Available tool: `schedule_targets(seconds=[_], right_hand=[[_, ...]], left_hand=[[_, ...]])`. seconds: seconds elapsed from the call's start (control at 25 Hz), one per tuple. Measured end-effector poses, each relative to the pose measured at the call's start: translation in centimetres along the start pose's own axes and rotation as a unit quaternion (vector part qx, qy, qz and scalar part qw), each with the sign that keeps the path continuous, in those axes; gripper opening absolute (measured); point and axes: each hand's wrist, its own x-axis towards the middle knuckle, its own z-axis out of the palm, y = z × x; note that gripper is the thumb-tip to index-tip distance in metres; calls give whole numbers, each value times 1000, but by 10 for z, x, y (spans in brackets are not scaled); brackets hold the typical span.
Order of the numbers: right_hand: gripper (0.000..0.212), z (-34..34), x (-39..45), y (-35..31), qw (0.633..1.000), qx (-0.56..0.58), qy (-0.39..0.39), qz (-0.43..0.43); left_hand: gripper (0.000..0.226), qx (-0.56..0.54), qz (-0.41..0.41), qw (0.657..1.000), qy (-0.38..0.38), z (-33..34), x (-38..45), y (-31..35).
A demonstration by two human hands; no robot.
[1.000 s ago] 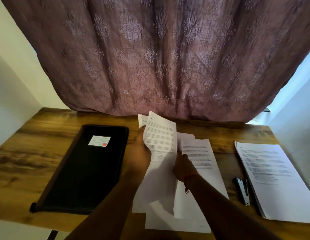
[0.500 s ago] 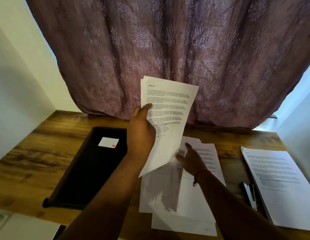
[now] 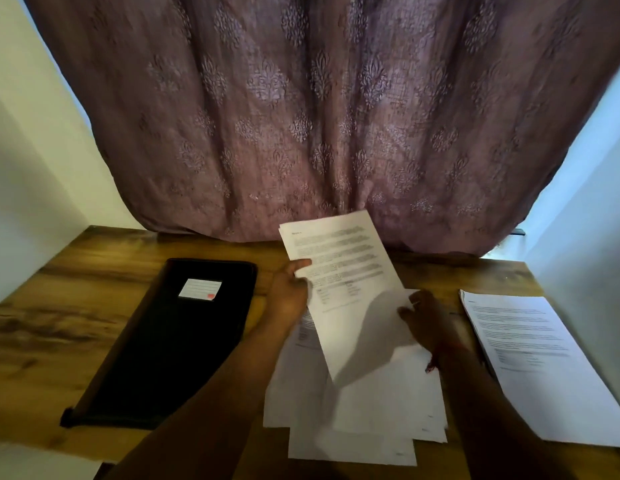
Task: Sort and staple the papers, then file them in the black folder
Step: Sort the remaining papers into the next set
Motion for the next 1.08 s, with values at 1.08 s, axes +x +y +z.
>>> schedule_targets(seconds=[1.08], right_hand=[[31,115,-19,-15,953,-265,-61,-130]], left_hand=[[43,538,18,842,-36,-2,10,-134]])
